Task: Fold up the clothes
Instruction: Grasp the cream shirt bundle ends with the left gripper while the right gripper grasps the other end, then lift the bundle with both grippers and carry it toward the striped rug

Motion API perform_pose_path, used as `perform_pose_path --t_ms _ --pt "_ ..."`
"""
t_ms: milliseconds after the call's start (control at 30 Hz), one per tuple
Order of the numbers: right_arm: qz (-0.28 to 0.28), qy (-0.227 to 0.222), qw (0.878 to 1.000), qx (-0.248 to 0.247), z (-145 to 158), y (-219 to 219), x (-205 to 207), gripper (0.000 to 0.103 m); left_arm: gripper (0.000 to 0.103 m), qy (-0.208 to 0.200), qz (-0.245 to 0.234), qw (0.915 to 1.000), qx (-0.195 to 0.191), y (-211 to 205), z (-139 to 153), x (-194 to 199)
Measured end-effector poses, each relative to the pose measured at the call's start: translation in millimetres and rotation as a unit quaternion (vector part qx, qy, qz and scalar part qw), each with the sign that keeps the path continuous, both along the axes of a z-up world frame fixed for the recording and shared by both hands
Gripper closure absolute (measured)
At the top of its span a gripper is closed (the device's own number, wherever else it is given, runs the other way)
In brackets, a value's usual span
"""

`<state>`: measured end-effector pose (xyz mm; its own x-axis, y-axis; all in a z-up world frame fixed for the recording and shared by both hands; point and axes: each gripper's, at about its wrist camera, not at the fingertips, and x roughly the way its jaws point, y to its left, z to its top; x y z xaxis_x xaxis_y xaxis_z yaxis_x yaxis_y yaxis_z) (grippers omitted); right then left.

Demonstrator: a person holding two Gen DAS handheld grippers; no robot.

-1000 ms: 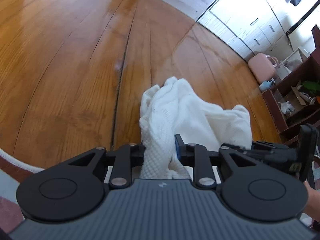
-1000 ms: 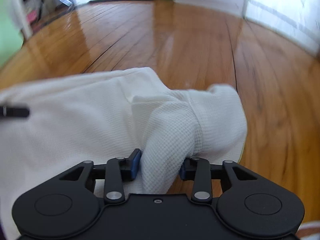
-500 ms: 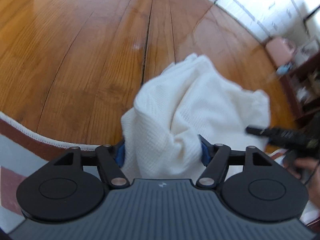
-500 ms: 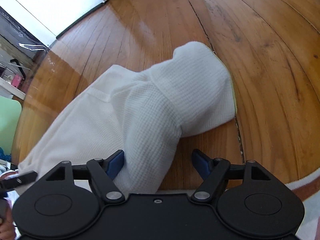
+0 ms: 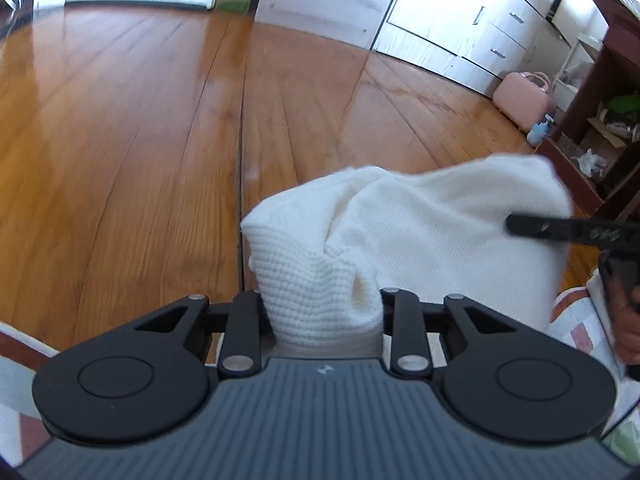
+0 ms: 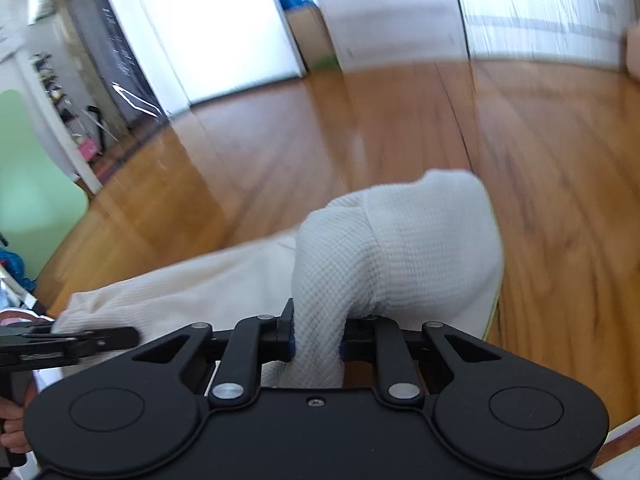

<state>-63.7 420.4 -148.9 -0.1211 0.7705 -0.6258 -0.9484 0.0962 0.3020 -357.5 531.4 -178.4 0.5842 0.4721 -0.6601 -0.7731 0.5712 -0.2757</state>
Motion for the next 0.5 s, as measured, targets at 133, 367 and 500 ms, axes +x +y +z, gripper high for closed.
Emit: perform_pose_path --t_ms 133,367,500 --pt "-0.014 -0.016 0.999 0.027 38 -24 -6 0.082 0.077 0.019 -0.018 0.9982 0.053 -18 16 11" --pt "-0.032 -0.040 0.998 0.027 72 -55 -13 0.083 0.080 -0.002 -0.025 0.9955 0.091 -36 30 10" --pt "-0.028 -0.095 0.995 0.021 90 -84 -17 0.083 0.084 -0.020 -0.051 0.9903 0.128 -48 42 28"
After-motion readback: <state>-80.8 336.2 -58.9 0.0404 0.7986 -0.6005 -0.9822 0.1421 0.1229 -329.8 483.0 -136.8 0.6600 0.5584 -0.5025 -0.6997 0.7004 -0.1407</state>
